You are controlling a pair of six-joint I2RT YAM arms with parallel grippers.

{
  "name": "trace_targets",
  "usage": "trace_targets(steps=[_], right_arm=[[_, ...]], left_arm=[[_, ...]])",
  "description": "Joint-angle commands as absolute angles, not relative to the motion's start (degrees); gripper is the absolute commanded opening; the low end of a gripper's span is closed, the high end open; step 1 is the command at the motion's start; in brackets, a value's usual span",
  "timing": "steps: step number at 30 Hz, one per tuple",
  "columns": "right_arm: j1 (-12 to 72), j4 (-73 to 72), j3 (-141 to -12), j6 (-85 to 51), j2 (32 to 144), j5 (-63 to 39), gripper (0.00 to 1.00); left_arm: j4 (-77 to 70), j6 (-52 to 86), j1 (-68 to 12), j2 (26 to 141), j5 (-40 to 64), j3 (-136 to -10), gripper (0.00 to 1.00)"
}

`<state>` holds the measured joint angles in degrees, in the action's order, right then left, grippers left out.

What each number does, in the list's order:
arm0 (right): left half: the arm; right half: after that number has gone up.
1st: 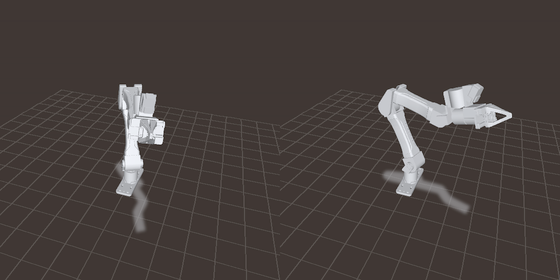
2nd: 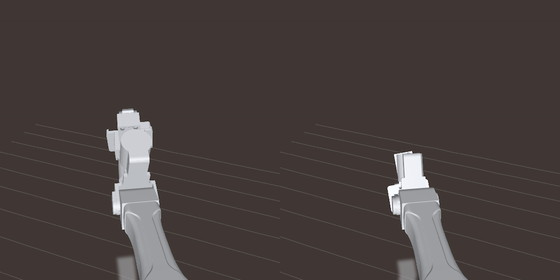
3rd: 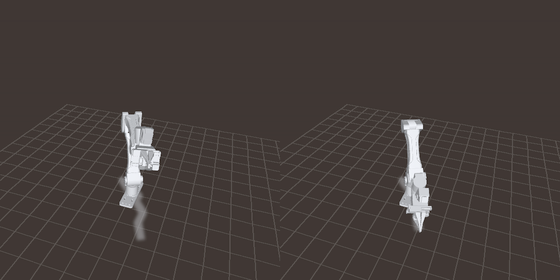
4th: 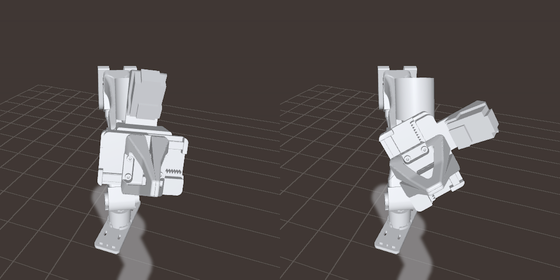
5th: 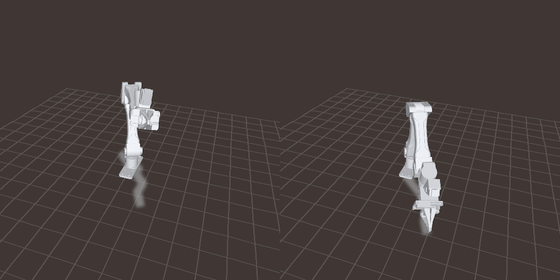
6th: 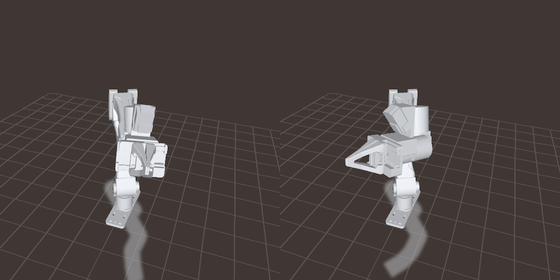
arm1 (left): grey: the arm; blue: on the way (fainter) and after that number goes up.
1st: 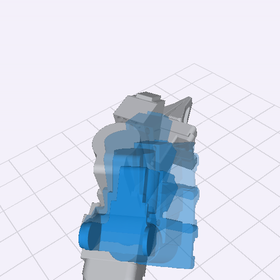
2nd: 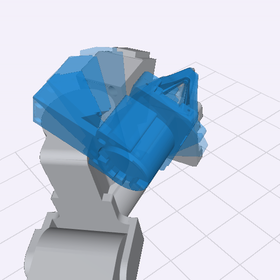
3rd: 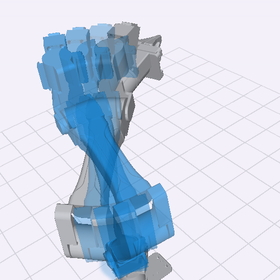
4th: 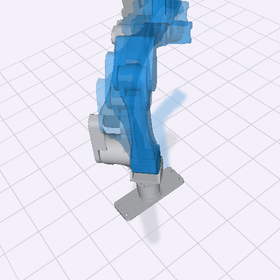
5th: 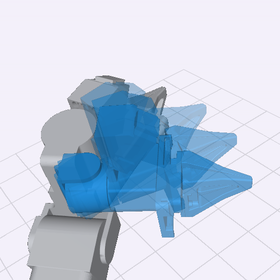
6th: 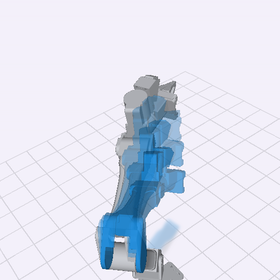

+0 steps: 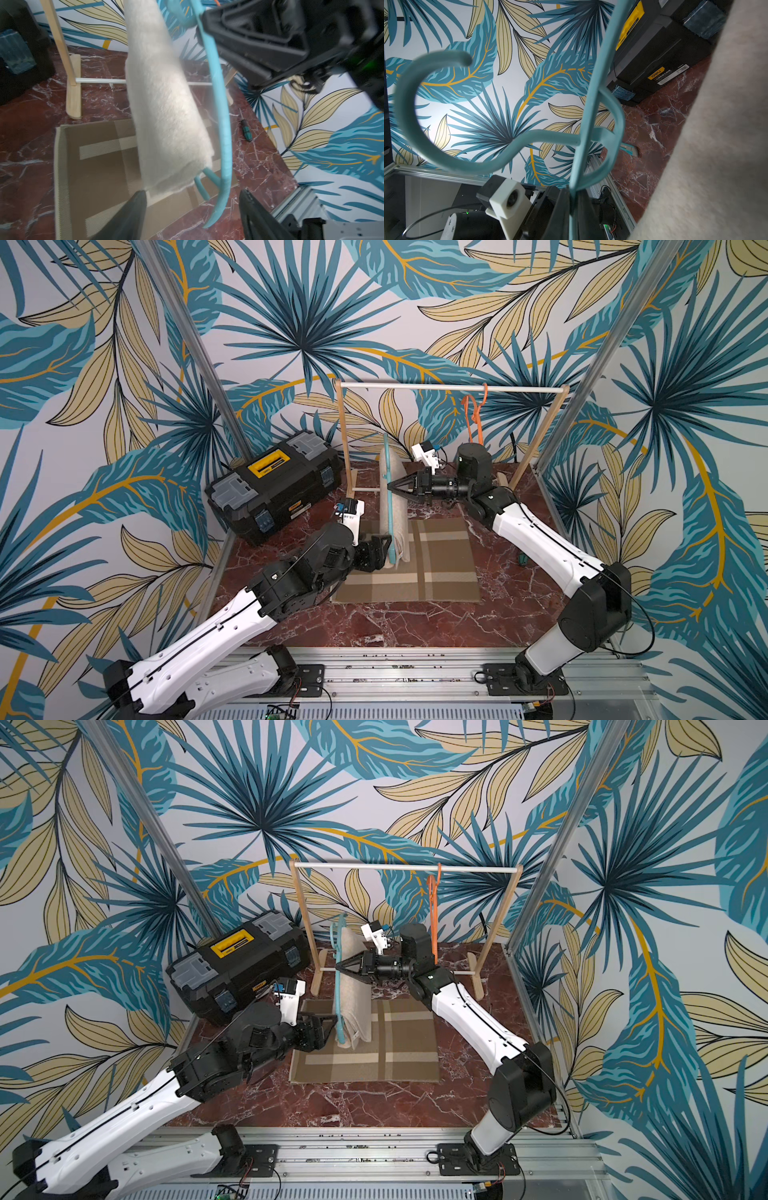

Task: Hang the scarf on the hanger
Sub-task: Hang the scarf on the hanger, then place the hanger at the clothesline.

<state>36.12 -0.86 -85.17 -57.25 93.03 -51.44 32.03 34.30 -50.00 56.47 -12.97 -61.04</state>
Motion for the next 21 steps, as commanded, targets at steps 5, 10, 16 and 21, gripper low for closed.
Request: trace_targets(steps=[5, 10, 16, 21], right_arm=[[36.92, -0.9, -85.47, -55.73, 92.15, -49.75, 0.0], [37.09, -0.49, -85.04, -55.32, 91.92, -48.97, 0.0], [37.18, -0.3, -85.89, -54.98, 92.08, -48.56, 0.0], [37.27, -0.22, -86.57, -54.82, 92.19, -48.39, 0.0]], left_arm=[[29.77, 30.6, -53.7, 60.2, -23.57, -67.92, 0.79], [27.73, 29.29, -53.91, 61.76, -24.75, -69.01, 0.79], [29.09, 28.87, -53.91, 66.33, -26.36, -69.19, 0.77], [29.06, 28.39, -53.79, 67.47, -27.88, -68.7, 0.74]])
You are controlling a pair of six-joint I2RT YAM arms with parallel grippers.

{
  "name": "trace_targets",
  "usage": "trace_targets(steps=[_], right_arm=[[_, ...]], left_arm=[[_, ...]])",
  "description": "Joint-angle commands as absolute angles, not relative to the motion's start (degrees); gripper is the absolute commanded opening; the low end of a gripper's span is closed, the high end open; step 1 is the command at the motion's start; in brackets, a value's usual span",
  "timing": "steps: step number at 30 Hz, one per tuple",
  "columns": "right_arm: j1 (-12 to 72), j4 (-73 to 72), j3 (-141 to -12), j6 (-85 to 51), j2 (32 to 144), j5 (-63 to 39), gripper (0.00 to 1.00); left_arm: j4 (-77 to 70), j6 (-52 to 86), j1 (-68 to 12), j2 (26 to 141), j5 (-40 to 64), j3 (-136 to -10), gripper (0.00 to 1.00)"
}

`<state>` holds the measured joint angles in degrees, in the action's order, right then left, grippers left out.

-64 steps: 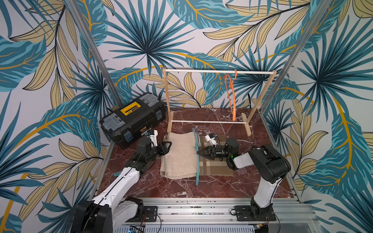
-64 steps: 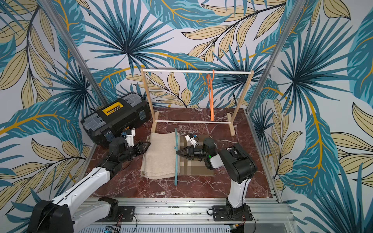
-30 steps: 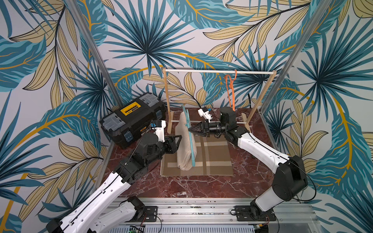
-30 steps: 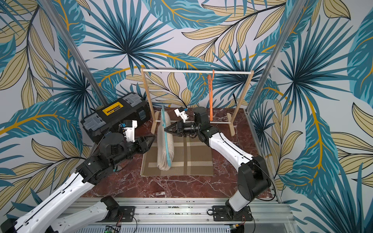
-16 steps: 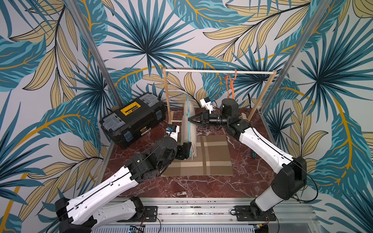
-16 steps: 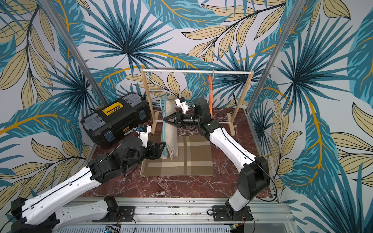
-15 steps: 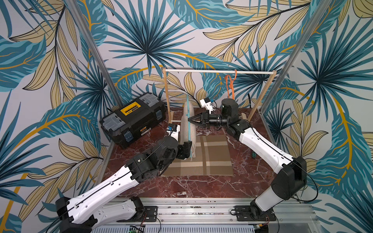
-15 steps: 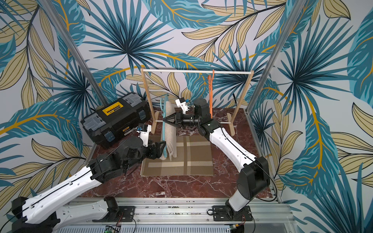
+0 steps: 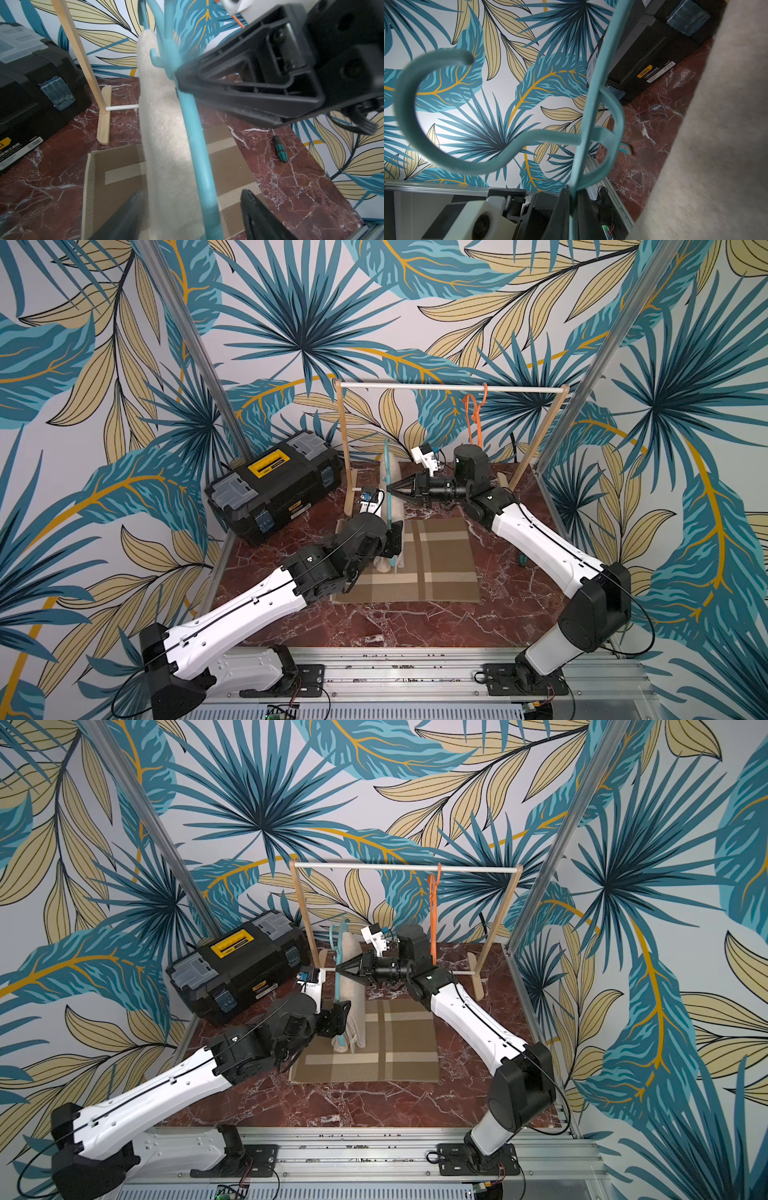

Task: Hang the scarf on the hanger
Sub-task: Place the hanger at the clothesline.

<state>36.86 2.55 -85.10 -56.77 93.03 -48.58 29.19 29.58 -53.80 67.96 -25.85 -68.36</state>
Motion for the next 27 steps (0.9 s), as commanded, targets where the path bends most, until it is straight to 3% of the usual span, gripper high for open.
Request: trace_targets(steps=[1, 3, 5, 8, 13, 14, 15, 21, 27], right_arm=[[37.27, -0.16, -86.57, -54.81, 92.27, -48.43, 0.0], [37.35, 0.08, -86.58, -54.51, 92.37, -48.35, 0.0], [37.4, 0.86, -86.68, -54.05, 92.44, -47.93, 0.0], [37.35, 1.29, -87.13, -53.78, 93.08, -48.12, 0.0], [37.28, 4.29, -90.22, -51.43, 94.34, -48.03, 0.0], [37.27, 5.44, -91.18, -50.36, 94.67, -48.09, 0.06], [37.27, 7.15, -92.78, -49.07, 95.08, -47.98, 0.2], [36.43, 16.38, -101.3, -42.07, 95.26, -46.81, 0.71], [31.89, 24.27, -105.55, -36.6, 90.69, -43.99, 0.78]], left_arm=[[28.79, 28.16, -53.79, 67.57, -28.2, -68.85, 0.67], [27.99, 27.73, -53.79, 67.59, -28.91, -68.98, 0.4], [26.75, 26.98, -53.79, 67.58, -28.81, -69.22, 0.24], [25.78, 25.83, -53.79, 68.19, -27.96, -70.33, 0.19], [25.9, 25.31, -53.72, 69.84, -27.59, -72.48, 0.0], [26.25, 25.5, -53.66, 70.21, -27.78, -73.18, 0.0], [26.7, 26.04, -53.31, 70.76, -27.7, -74.19, 0.0], [30.08, 29.69, -49.06, 74.06, -24.17, -79.66, 0.0], [32.5, 30.36, -43.89, 78.92, -19.55, -87.46, 0.0]])
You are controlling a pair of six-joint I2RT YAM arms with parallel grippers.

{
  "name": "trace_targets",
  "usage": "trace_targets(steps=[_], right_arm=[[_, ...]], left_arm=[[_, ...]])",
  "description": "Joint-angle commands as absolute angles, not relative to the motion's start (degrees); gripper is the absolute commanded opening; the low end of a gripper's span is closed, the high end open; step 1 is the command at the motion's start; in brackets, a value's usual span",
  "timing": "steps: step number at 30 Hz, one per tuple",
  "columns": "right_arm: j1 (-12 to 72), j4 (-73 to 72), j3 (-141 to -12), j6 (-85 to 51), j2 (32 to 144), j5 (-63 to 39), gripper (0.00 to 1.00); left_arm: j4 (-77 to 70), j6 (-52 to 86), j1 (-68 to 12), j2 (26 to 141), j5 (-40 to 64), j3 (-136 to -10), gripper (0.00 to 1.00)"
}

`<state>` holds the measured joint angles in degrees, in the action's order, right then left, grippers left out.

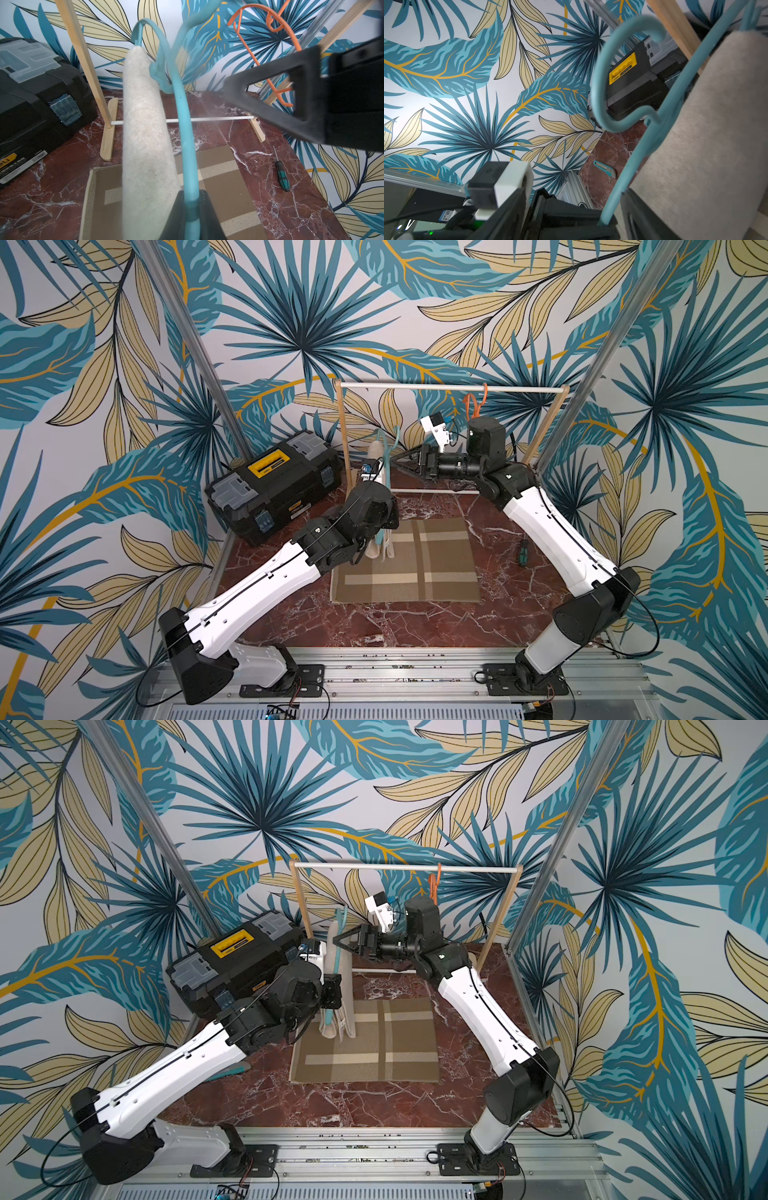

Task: Hang the scarf on the hanger
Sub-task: Place the hanger at the clothesline.

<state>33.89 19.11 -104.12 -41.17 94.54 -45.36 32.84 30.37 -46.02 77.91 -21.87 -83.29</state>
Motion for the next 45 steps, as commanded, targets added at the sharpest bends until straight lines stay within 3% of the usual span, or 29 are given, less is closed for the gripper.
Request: trace_targets(steps=[1, 10, 23, 29, 40, 42, 44, 45], right_arm=[[30.93, 24.27, -105.55, -36.45, 89.48, -43.9, 0.78], [24.76, 26.14, -104.23, -33.88, 84.99, -44.09, 0.79], [17.29, 24.61, -99.64, -31.07, 84.43, -45.54, 0.79], [15.36, 22.96, -97.36, -31.25, 85.14, -46.4, 0.79], [13.69, 26.25, -101.31, -28.49, 86.95, -44.1, 0.81], [13.59, 28.22, -103.47, -26.88, 87.69, -42.33, 0.83], [13.55, 30.0, -105.27, -25.56, 88.34, -40.28, 0.86], [13.48, 30.41, -105.77, -25.05, 88.41, -39.81, 0.88]], left_arm=[[32.52, 30.0, -43.19, 79.75, -18.92, -88.86, 0.0], [25.72, 28.54, -36.69, 86.67, -12.59, -98.23, 0.0], [2.72, 37.3, -28.76, 92.3, 0.22, -98.91, 0.0], [-0.07, 40.38, -25.85, 98.4, 4.77, -102.59, 0.0], [-1.95, 44.29, -25.15, 98.29, 6.73, -93.36, 0.01], [-2.28, 44.1, -24.98, 98.04, 6.99, -92.71, 0.17], [-2.24, 43.47, -24.8, 97.7, 7.02, -92.54, 0.24], [-2.04, 43.08, -24.74, 97.6, 7.11, -92.67, 0.35]])
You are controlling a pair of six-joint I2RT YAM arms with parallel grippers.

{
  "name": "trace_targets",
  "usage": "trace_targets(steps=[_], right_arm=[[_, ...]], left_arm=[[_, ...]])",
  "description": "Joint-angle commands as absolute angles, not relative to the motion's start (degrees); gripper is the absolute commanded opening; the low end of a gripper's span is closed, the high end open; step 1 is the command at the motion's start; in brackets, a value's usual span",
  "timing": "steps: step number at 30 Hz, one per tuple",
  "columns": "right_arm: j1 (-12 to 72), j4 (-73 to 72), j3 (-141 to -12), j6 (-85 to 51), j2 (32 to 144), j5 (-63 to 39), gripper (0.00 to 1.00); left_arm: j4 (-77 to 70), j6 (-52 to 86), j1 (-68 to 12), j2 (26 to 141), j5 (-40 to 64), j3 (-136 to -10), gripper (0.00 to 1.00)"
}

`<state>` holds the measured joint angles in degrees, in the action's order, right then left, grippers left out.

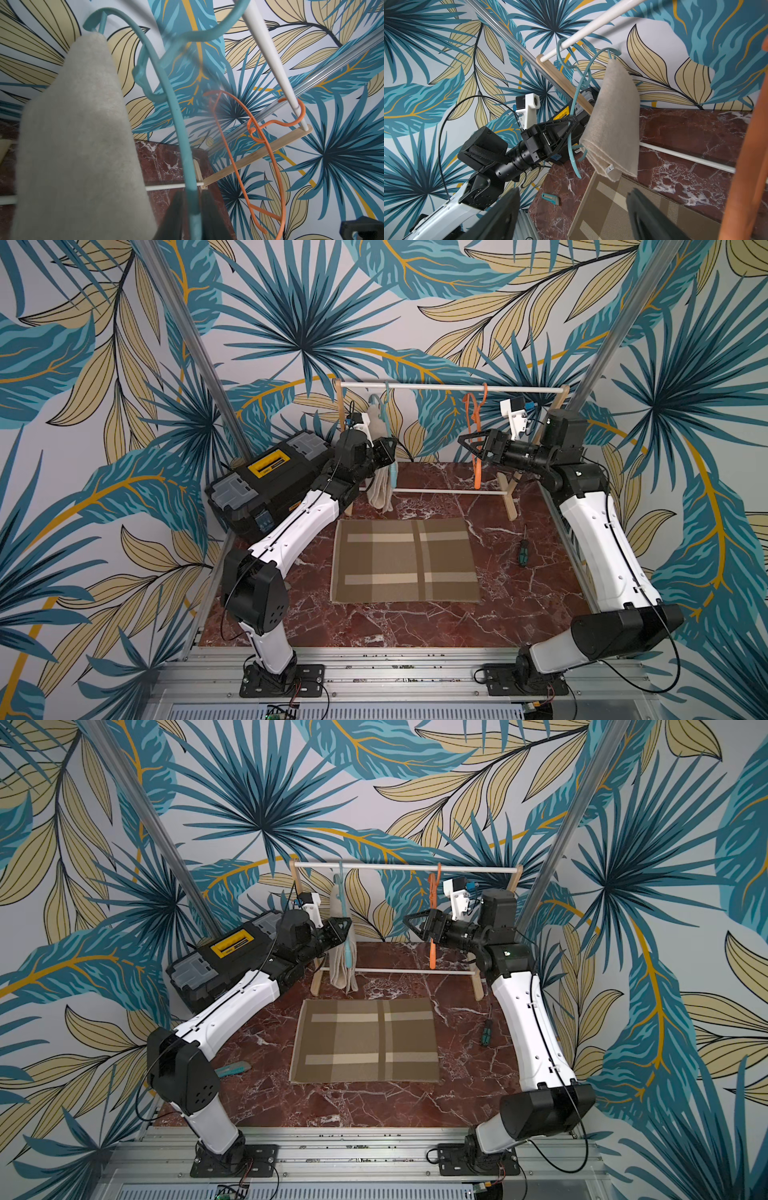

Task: Hang the scarf on the hanger
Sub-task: Place the hanger at the clothesline.

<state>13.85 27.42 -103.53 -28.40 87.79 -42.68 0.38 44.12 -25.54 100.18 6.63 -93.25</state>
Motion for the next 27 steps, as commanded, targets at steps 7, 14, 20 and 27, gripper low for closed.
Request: trace_targets(steps=[7, 14, 20, 27], right_arm=[[13.51, 31.58, -103.1, -22.23, 86.28, -41.3, 0.99], [13.53, 38.62, -101.0, -15.29, 83.81, -28.35, 0.99], [13.49, 38.49, -105.44, -14.05, 87.03, -12.56, 0.99], [13.5, 37.19, -104.91, -14.79, 88.22, -4.61, 0.99]], left_arm=[[-0.36, 39.53, -23.73, 93.62, 6.66, -90.68, 0.72], [0.99, 35.52, -23.59, 85.0, 7.03, -83.72, 1.0], [-0.19, 34.14, -26.91, 78.04, 5.91, -77.57, 1.0], [7.51, 30.22, -37.62, 93.85, 7.15, -99.91, 1.0]])
